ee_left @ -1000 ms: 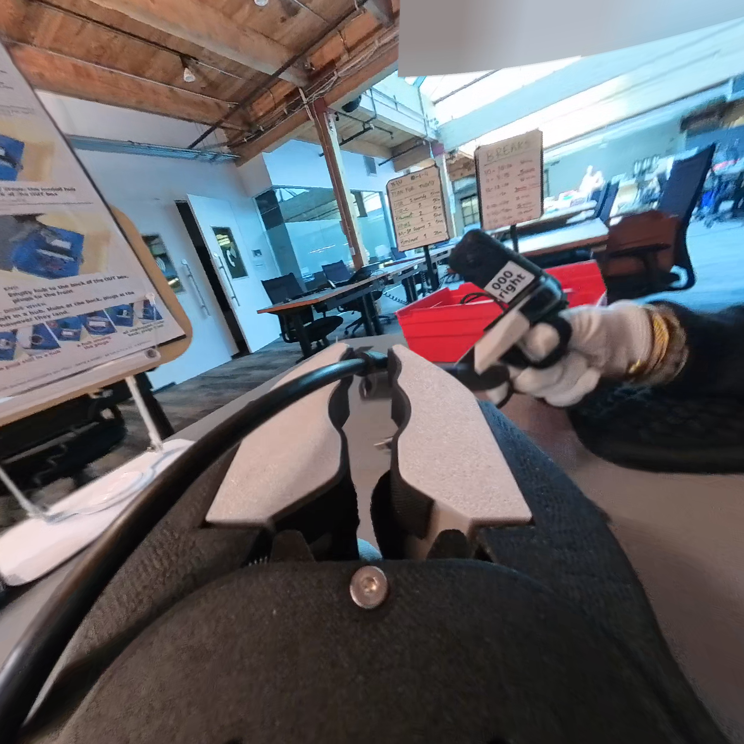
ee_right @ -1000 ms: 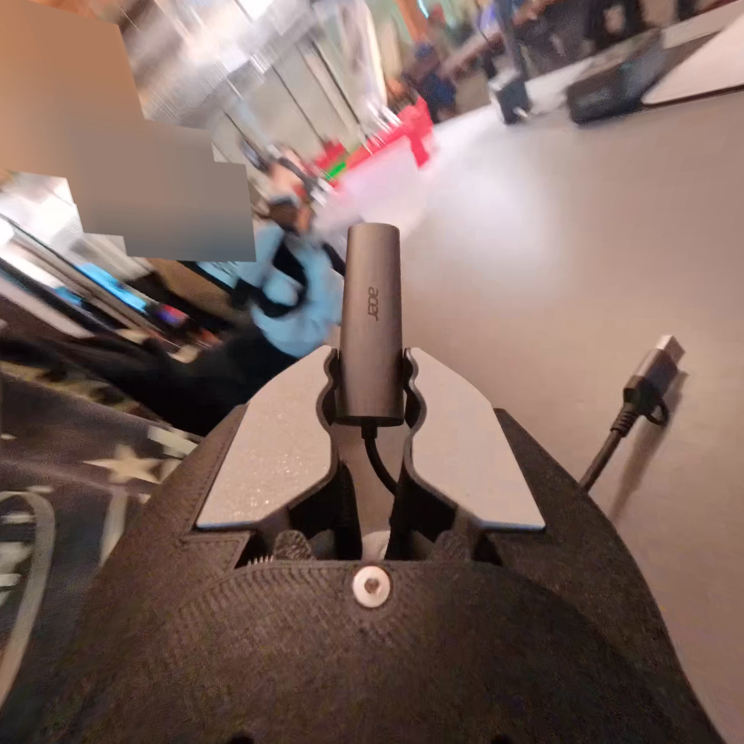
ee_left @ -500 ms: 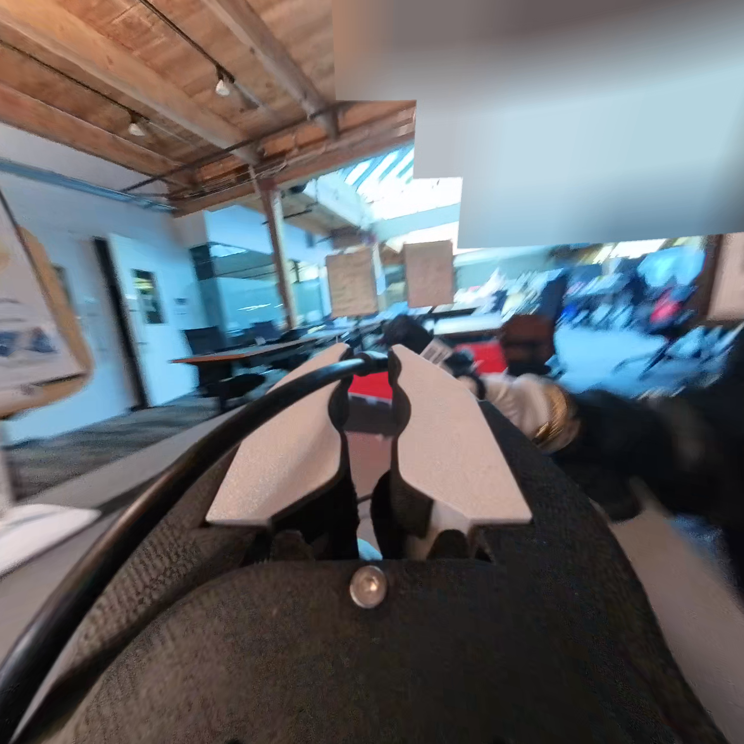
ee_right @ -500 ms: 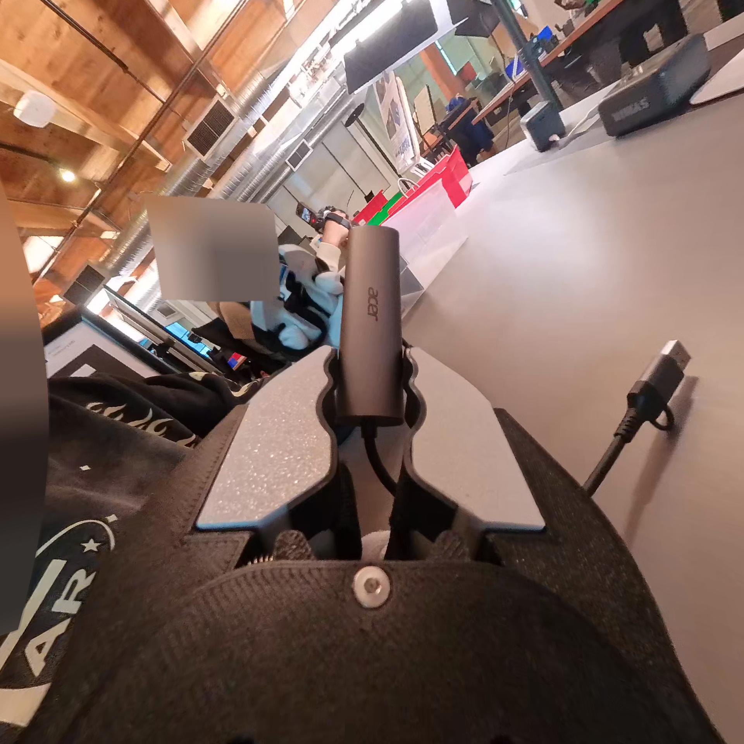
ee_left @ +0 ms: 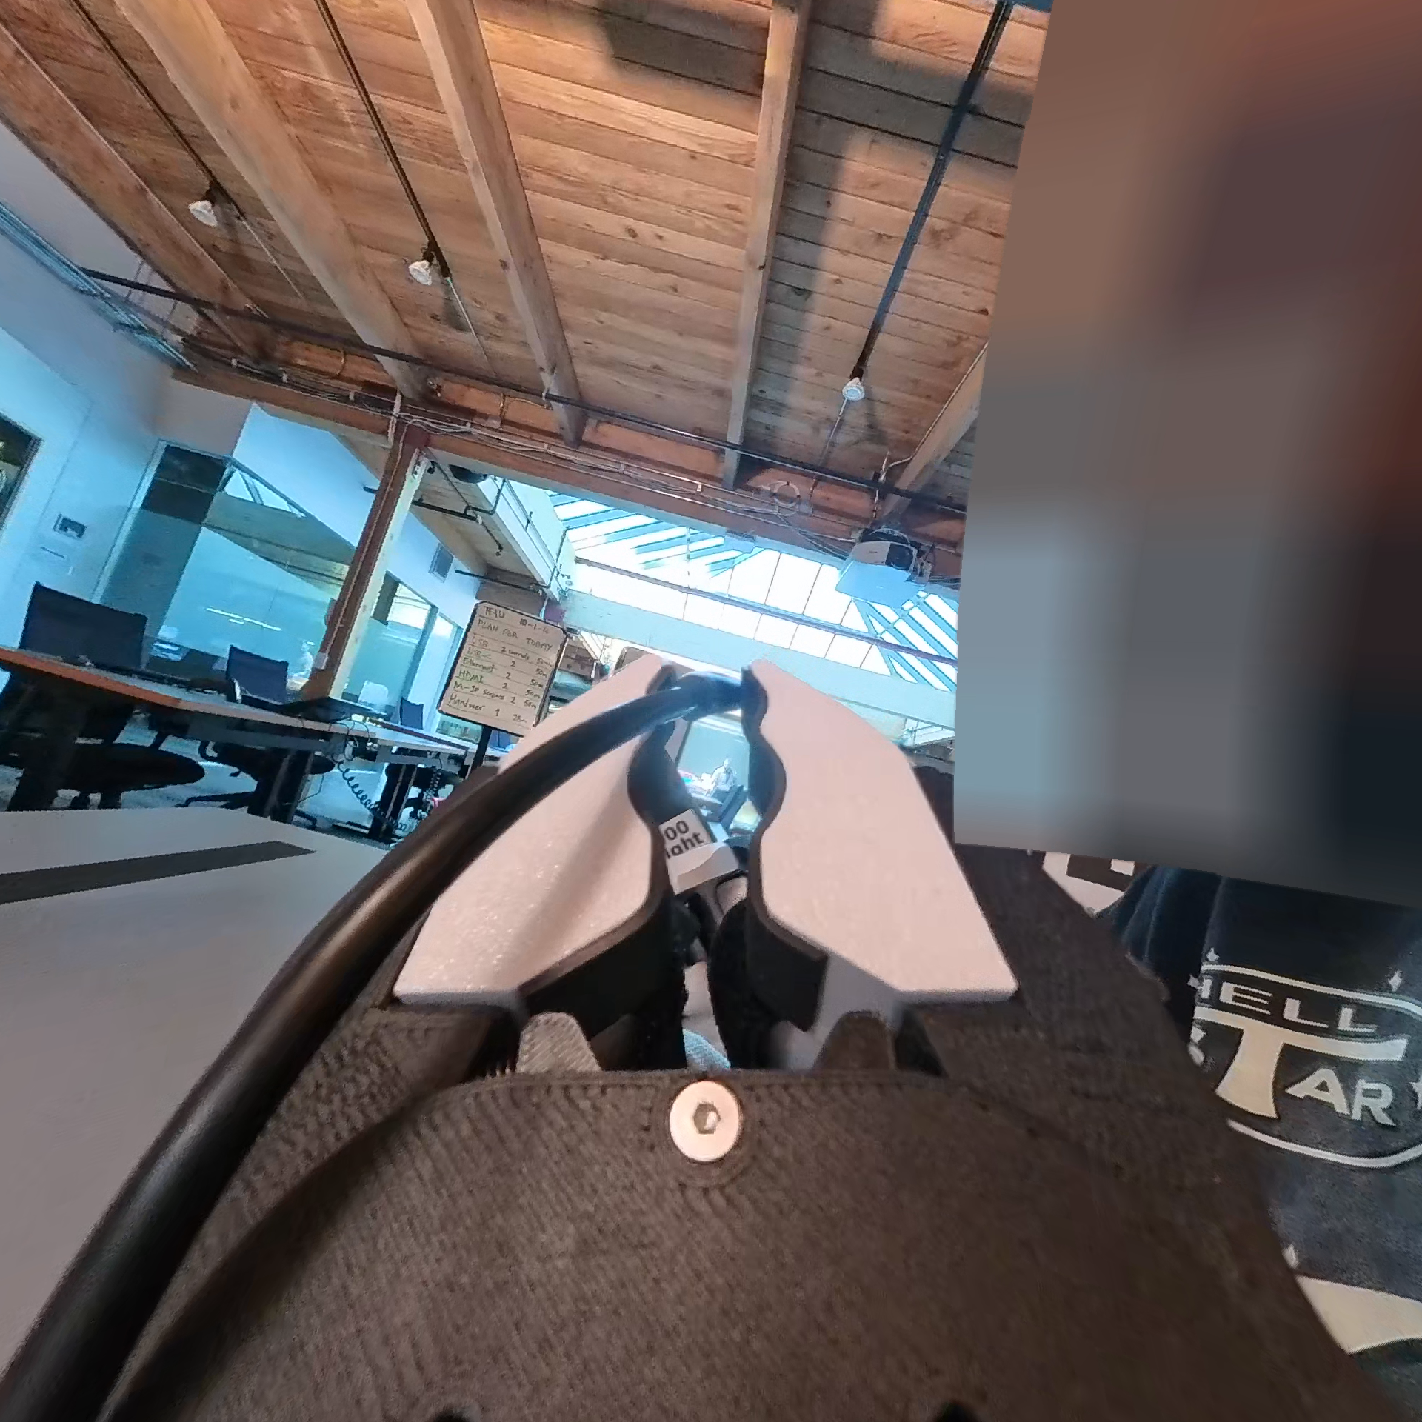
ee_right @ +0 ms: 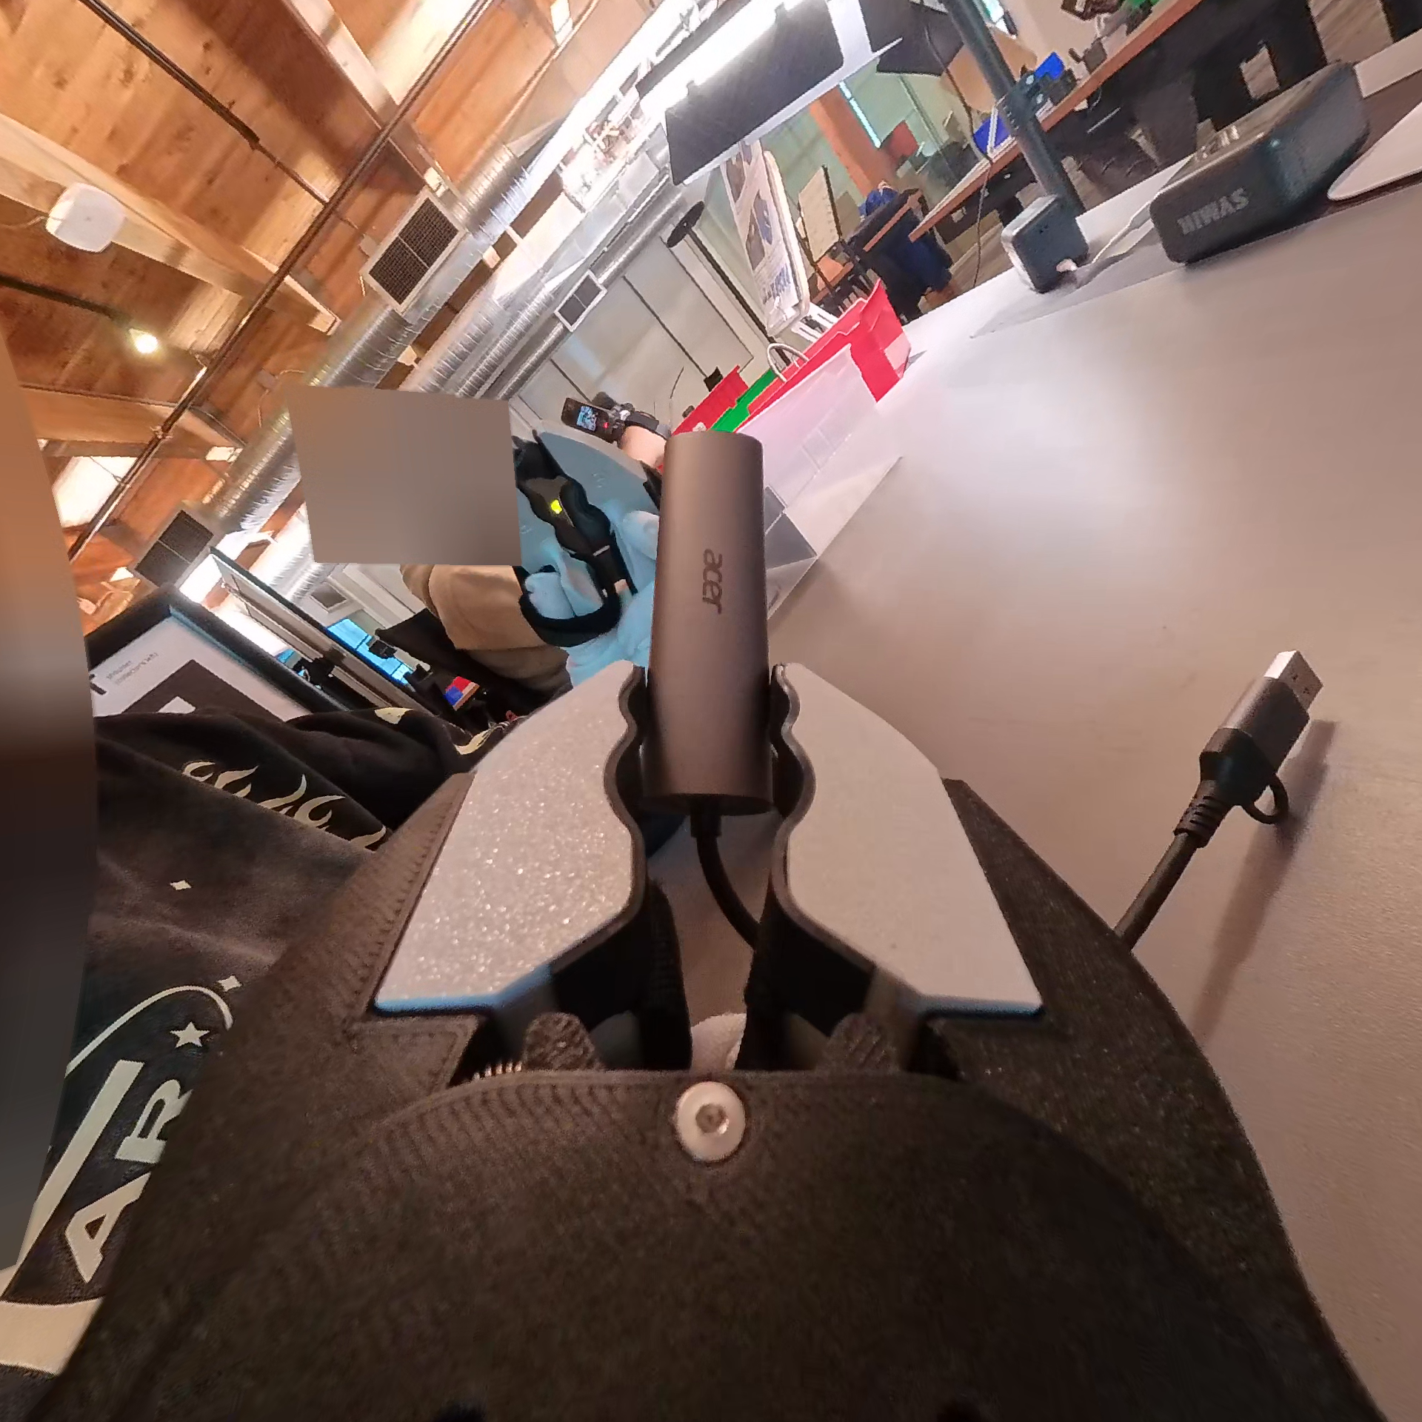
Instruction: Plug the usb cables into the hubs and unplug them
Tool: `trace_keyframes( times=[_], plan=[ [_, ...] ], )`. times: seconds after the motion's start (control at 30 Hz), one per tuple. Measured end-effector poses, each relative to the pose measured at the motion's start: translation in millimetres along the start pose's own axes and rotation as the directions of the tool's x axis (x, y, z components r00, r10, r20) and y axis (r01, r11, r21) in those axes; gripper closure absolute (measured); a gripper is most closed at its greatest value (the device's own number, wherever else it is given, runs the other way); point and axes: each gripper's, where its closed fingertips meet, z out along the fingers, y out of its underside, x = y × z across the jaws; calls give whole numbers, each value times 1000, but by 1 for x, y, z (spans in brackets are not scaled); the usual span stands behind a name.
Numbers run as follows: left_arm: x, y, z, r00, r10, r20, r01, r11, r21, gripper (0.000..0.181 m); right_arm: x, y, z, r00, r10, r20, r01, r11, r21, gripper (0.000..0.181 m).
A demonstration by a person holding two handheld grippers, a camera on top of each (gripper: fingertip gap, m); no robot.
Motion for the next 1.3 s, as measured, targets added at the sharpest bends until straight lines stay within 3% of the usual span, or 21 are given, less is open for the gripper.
trace_keyframes(
  times=[0.5,0.8,0.87,1.03,1.17,1.3],
  plan=[
    [3,25,5,980,197,1,-194,963,-190,166,1,-1,-1,1000,9,0,-9,1000,3,150],
    [1,51,6,866,498,-36,-473,794,-382,166,2,-1,-1,1000,-14,-16,14,1000,1,150],
    [7,49,7,873,485,-55,-472,809,-352,166,2,-1,-1,999,-32,-24,32,999,1,150],
    [14,27,7,957,284,-55,-289,936,-202,166,2,-1,1,988,-137,-71,136,991,-17,150],
    [13,33,8,940,338,-54,-340,907,-249,166,7,3,2,971,-202,-126,195,979,-66,150],
    [9,54,7,883,459,-93,-459,807,-372,166,26,19,3,911,-335,-239,282,931,-231,150]
  ],
)
